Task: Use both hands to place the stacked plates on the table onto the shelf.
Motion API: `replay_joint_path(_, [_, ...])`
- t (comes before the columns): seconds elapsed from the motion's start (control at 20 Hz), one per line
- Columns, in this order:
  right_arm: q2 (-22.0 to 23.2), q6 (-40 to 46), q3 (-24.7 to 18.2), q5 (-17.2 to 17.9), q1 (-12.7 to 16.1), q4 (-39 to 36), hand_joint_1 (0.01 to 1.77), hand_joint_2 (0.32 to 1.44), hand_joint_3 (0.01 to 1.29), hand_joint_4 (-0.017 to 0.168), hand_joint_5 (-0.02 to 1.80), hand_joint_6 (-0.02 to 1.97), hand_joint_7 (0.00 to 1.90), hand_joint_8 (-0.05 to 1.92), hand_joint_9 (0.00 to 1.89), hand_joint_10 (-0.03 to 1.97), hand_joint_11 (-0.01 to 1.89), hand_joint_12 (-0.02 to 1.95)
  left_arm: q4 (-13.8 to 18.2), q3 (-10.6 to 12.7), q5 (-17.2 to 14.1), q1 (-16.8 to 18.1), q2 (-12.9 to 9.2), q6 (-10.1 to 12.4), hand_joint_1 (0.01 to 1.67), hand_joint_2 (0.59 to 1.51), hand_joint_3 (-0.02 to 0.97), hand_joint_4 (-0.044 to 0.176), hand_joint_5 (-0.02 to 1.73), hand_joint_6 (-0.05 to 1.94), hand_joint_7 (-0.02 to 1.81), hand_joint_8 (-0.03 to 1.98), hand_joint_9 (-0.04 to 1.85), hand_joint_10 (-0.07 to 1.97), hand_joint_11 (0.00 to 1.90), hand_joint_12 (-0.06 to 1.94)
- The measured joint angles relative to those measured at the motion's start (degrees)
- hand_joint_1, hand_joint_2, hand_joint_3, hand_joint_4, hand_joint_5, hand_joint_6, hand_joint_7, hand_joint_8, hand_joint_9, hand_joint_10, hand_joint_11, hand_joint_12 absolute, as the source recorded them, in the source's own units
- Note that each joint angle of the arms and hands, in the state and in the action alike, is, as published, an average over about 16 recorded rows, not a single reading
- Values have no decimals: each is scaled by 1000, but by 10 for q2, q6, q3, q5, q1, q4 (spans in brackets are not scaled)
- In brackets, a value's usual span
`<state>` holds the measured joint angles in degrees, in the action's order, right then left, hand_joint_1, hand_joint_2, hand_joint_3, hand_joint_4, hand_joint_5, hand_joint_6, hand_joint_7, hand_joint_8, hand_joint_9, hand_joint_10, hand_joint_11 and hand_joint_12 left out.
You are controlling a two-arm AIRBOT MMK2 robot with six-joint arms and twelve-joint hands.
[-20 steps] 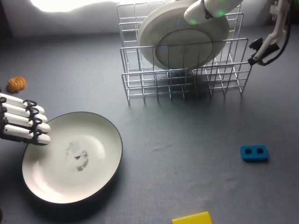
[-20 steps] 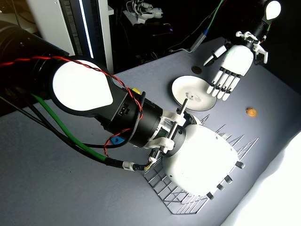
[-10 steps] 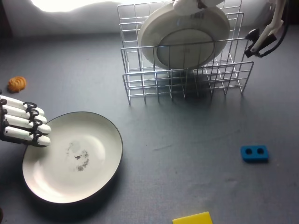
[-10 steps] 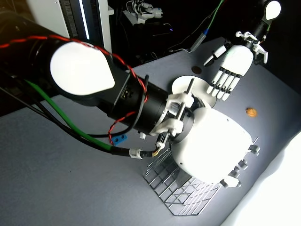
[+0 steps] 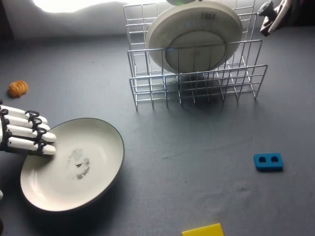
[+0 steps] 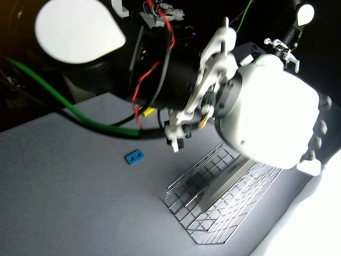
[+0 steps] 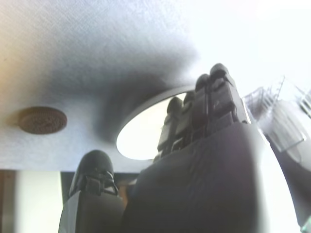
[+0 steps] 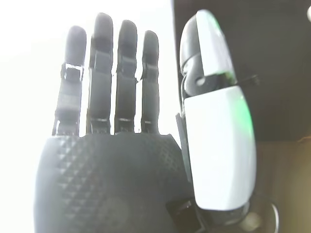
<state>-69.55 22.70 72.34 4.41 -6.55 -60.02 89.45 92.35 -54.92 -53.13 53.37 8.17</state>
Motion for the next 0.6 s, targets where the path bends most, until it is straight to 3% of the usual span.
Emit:
replay_joint_path(0.35, [-5, -150, -79, 4, -12, 2, 1145, 1019, 17, -3, 475, 55, 469, 14, 433, 19, 120, 906, -1, -6, 13, -20, 1, 9, 22, 1197, 20, 3, 28, -10, -13, -22, 33, 31, 21, 15])
replay_joint_path(0.6, [-18, -323, -115, 22, -44, 83, 1182, 971, 17, -1, 270, 53, 243, 15, 217, 19, 40, 768, -1, -8, 17, -29, 1, 15, 22, 1197, 20, 1, 22, -21, -14, -22, 36, 36, 21, 18])
